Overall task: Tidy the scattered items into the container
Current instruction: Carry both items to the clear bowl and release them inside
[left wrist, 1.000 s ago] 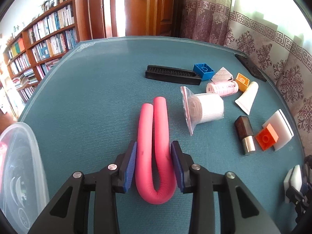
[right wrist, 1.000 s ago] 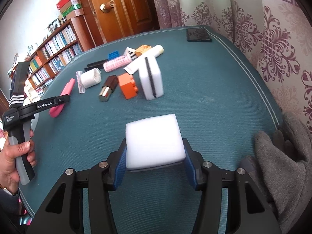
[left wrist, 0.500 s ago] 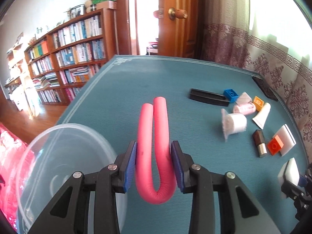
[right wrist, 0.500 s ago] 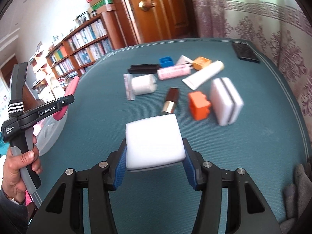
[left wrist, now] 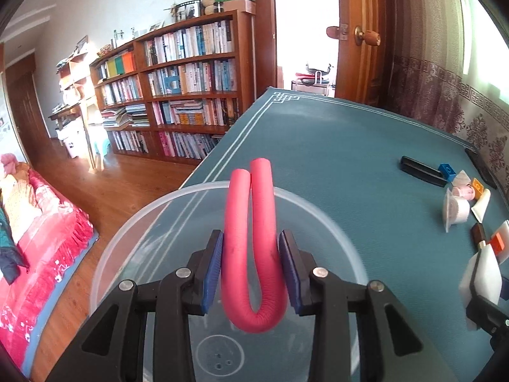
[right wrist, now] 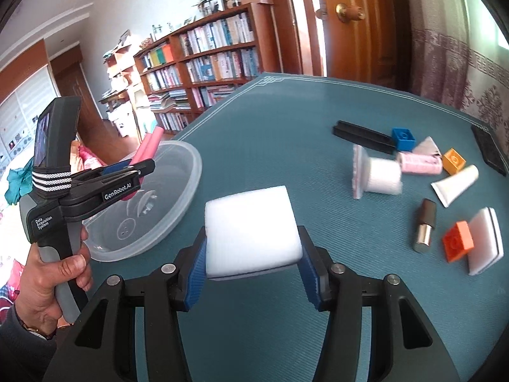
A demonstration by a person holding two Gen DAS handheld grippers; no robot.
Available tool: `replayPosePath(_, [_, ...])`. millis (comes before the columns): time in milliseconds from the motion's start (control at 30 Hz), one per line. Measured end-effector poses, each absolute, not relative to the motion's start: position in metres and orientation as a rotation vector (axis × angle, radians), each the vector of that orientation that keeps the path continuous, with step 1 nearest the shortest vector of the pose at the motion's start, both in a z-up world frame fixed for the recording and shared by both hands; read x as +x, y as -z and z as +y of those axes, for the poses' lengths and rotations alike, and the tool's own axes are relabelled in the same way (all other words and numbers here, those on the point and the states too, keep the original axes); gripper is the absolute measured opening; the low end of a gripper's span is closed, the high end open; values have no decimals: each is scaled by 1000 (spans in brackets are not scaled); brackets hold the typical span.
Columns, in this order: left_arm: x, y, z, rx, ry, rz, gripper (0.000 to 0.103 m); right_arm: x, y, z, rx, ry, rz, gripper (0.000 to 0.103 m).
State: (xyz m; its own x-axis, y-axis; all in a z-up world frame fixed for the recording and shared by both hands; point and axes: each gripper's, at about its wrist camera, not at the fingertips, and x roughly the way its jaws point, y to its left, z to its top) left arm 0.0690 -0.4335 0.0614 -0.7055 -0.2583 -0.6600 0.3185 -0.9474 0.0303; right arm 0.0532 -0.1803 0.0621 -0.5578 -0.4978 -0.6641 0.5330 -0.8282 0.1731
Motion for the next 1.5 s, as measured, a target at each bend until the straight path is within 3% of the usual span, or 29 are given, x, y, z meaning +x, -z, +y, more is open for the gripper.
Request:
replayPosePath(700, [105,-37,-489,1048,2538,266,41,26,-64,-306,903,2215,171,55])
replayPosePath(800, [106,-37,-494,1034,2534,269,55,20,-60,-315,917,2221,175,57])
replayPosePath(867, [109,-38,-496,1018,2535,280,82,13,-56,-319,951,2213,165,58])
replayPosePath(900, [111,-39,-497,1004,2541,291,84,9,-54,-321,972,2208,158,58])
replayPosePath(1167, [114,-43,-500,990,2556,306,85,8,-55,-308,960,2227,103,71])
replayPosePath(1333, [117,-47,-499,975,2562,314,86,13,-60,-294,921,2283,111,72])
replayPosePath(1500, [117,-51,-495,962,2568,317,97,16,-55,-275,948,2307,74,72])
